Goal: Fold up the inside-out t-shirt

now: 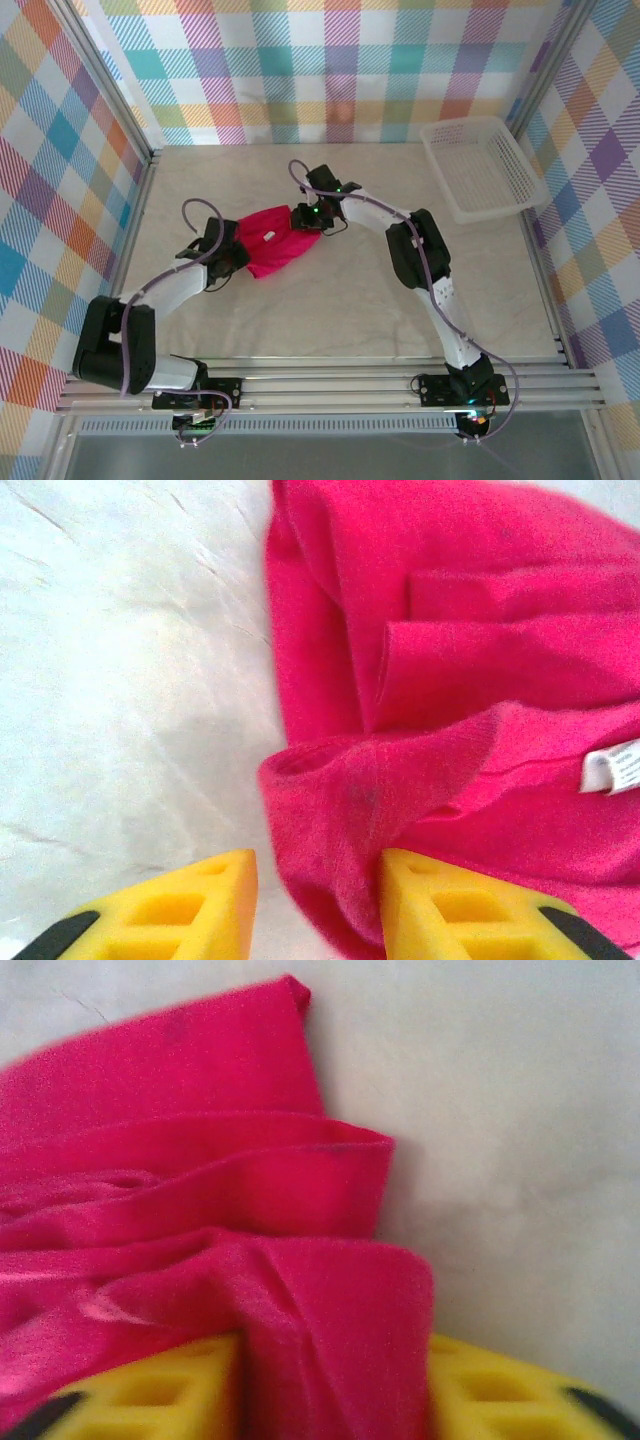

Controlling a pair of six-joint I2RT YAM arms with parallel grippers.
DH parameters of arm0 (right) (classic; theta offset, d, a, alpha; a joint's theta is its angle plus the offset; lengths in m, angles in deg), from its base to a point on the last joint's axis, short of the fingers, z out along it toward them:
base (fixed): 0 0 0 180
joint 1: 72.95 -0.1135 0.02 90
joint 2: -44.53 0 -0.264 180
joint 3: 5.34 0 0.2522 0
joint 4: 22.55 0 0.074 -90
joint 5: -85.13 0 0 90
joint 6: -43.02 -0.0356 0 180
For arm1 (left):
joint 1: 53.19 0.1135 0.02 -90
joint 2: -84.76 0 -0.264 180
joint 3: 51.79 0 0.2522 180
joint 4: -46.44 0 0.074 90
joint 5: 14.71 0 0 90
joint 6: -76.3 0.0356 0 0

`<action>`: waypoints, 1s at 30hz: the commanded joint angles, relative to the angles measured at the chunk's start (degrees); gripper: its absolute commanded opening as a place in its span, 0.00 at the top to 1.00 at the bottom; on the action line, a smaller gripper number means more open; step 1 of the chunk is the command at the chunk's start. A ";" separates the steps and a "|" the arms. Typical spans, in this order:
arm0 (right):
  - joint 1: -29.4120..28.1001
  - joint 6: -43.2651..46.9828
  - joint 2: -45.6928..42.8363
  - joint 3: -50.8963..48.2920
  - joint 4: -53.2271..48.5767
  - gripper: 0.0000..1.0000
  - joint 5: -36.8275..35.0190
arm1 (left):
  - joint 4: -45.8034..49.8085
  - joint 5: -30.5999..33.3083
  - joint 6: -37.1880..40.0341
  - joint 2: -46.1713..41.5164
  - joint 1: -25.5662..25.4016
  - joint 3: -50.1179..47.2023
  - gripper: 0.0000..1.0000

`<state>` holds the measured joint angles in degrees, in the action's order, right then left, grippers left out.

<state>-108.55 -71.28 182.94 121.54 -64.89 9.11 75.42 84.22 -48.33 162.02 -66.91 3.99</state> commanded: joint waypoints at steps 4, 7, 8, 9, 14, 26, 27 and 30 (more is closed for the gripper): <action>0.09 4.02 -11.06 1.19 -9.65 0.34 -5.86 | 11.25 4.08 -0.67 -4.52 0.80 5.52 0.61; -0.09 3.73 -14.91 -1.51 -8.40 0.34 -6.09 | 9.32 -1.00 -1.67 -3.88 0.79 6.05 0.56; -0.18 3.09 -15.70 -2.89 -6.67 0.38 -4.61 | 8.28 -2.33 -2.18 -2.98 0.79 6.12 0.56; -0.31 1.91 -16.05 -3.88 -4.79 0.43 -2.79 | 7.65 -3.13 -2.66 -1.71 0.79 6.50 0.56; -1.29 -5.23 -12.09 -5.09 3.88 0.72 6.30 | 5.11 -7.02 -2.57 10.14 3.06 11.80 0.66; -1.94 -18.55 4.70 1.45 8.77 0.74 5.89 | 8.77 -9.10 7.97 36.16 7.06 34.48 0.76; -1.95 -18.85 5.96 3.16 8.21 0.75 5.84 | 8.78 -9.15 8.04 36.36 7.27 34.69 0.75; -2.02 -18.86 9.39 9.66 5.24 0.75 6.10 | 8.95 -8.63 8.90 35.72 8.30 35.02 0.68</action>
<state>-109.99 -87.93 188.12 127.48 -57.00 15.62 81.56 76.33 -41.71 197.71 -59.65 37.74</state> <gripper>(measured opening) 0.254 0.312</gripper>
